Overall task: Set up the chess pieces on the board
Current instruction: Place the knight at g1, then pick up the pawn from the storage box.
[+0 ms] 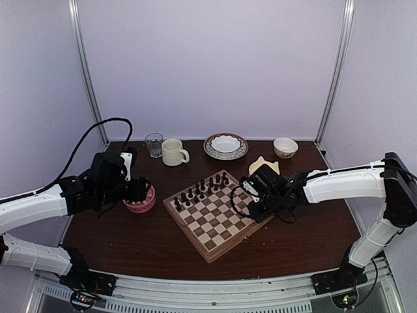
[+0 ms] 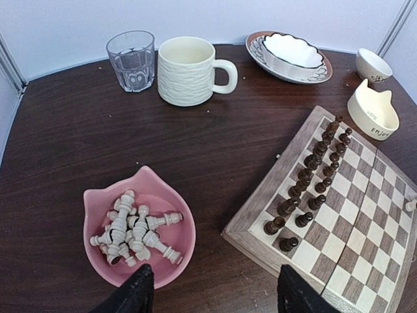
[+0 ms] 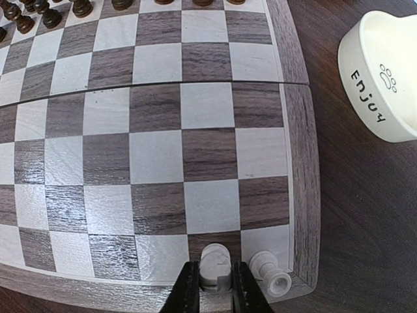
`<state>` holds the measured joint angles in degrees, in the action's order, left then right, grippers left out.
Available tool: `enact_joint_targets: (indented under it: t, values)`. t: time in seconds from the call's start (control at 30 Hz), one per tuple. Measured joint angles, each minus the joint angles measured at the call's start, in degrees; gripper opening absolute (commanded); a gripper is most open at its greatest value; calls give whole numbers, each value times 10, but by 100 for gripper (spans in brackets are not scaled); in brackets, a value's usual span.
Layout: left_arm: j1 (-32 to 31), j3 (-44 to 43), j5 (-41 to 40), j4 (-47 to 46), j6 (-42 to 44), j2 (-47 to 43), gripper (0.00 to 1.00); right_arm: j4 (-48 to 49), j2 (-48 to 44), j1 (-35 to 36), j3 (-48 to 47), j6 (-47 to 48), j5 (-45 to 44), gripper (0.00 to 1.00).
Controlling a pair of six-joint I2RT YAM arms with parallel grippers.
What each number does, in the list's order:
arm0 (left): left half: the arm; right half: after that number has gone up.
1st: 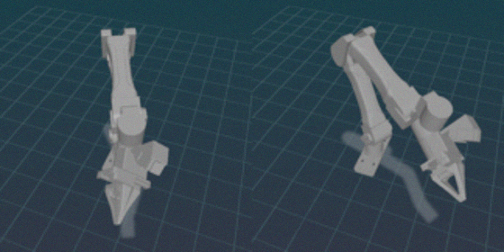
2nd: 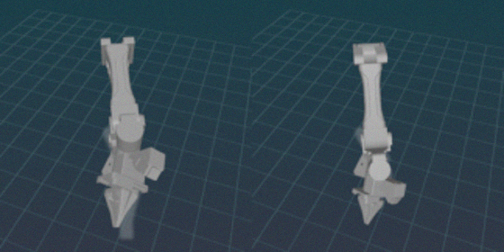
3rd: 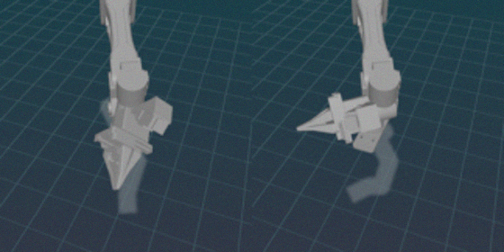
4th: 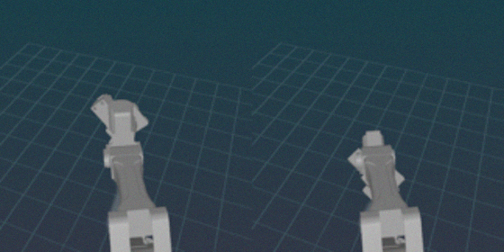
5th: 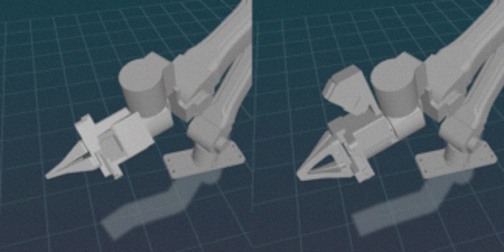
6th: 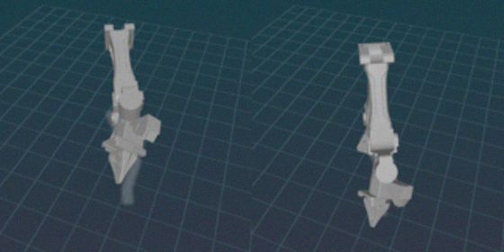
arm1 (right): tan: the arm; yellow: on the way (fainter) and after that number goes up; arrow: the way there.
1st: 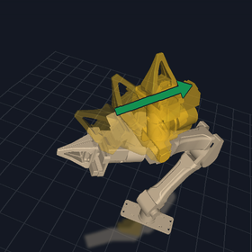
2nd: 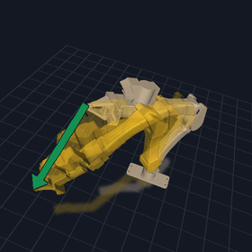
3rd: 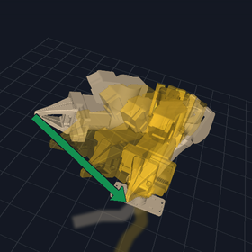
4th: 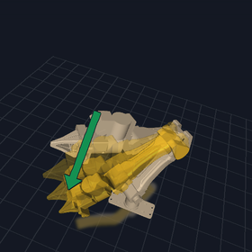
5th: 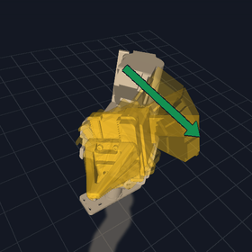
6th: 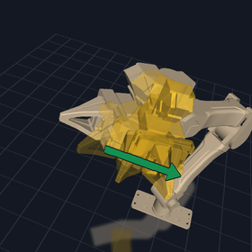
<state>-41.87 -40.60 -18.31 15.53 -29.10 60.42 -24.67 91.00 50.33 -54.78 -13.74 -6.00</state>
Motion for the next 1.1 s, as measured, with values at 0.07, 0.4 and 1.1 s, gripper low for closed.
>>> enact_joint_targets:
  t: [0.07,0.4,1.1]
  values:
    - [0,0,1,0,0,0,65,0,0,0,0,0,0,18]
    - [0,0,2,0,0,0,65,-4,-1,0,0,-2,11,38]
    - [60,-17,5,18,-13,102,55,97,-188,18,90,19,61,36]
